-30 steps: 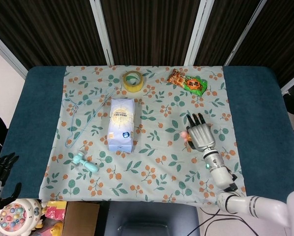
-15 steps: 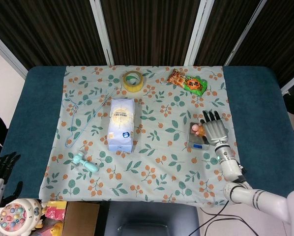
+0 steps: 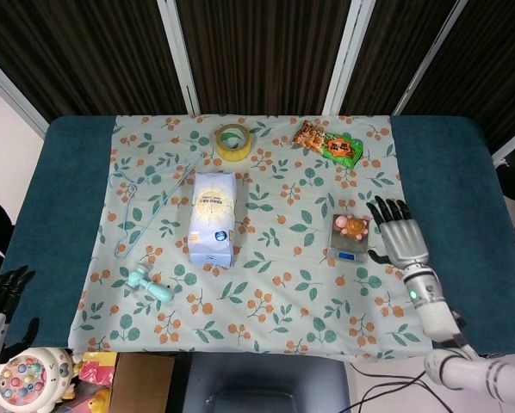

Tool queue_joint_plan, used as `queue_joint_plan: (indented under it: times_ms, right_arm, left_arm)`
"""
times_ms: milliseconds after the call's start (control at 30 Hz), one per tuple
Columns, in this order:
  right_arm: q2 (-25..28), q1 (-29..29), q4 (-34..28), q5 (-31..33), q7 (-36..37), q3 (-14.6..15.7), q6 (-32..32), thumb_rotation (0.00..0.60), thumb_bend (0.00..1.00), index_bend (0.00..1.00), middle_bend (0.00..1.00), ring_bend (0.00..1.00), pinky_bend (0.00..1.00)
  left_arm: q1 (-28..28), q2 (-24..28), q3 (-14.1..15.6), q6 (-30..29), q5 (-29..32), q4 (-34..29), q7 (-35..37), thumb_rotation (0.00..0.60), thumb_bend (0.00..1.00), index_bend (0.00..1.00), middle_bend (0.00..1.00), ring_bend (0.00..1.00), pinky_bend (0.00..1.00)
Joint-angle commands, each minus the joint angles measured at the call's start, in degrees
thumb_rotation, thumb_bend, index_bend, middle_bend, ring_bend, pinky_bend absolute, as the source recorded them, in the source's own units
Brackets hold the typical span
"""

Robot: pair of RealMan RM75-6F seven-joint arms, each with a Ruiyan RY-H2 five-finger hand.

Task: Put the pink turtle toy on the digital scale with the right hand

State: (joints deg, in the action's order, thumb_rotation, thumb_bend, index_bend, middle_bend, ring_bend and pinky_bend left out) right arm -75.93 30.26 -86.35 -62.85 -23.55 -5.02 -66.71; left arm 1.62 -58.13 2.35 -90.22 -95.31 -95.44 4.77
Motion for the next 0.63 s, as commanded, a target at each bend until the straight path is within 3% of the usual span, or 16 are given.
queue_joint_plan:
  times_ms: [33, 100, 200, 633]
  right_arm:
    - [6.5, -14.1, -9.7, -15.9, 5.9, 8.2, -20.1, 0.600, 0.37, 0.00, 0.00, 0.00, 0.00]
    - [6.3, -18.0, -8.5, -19.7, 7.7, 10.7, -24.6, 0.600, 0.37, 0.00, 0.00, 0.00, 0.00]
    - [7.5, -20.3, -9.1, -22.2, 8.9, 12.3, -26.2, 0.600, 0.36, 0.00, 0.00, 0.00, 0.00]
    - [7.1, -21.8, -8.3, -23.5, 8.0, 9.7, -23.8, 0.600, 0.36, 0.00, 0.00, 0.00, 0.00]
  left_arm:
    - [0.1, -0.2, -0.1, 0.2, 0.1, -0.1, -0.4, 0.600, 0.47, 0.00, 0.02, 0.04, 0.10]
    - [0.2, -0.3, -0.1, 0.4, 0.2, -0.1, -0.6, 0.600, 0.47, 0.00, 0.02, 0.04, 0.10]
    - [0.3, -0.4, -0.2, 0.5, 0.2, 0.0, -0.6, 0.600, 0.47, 0.00, 0.02, 0.04, 0.10]
    - [1.2, -1.1, -0.3, 2.0, 0.3, 0.0, -1.7, 0.600, 0.47, 0.00, 0.00, 0.04, 0.10]
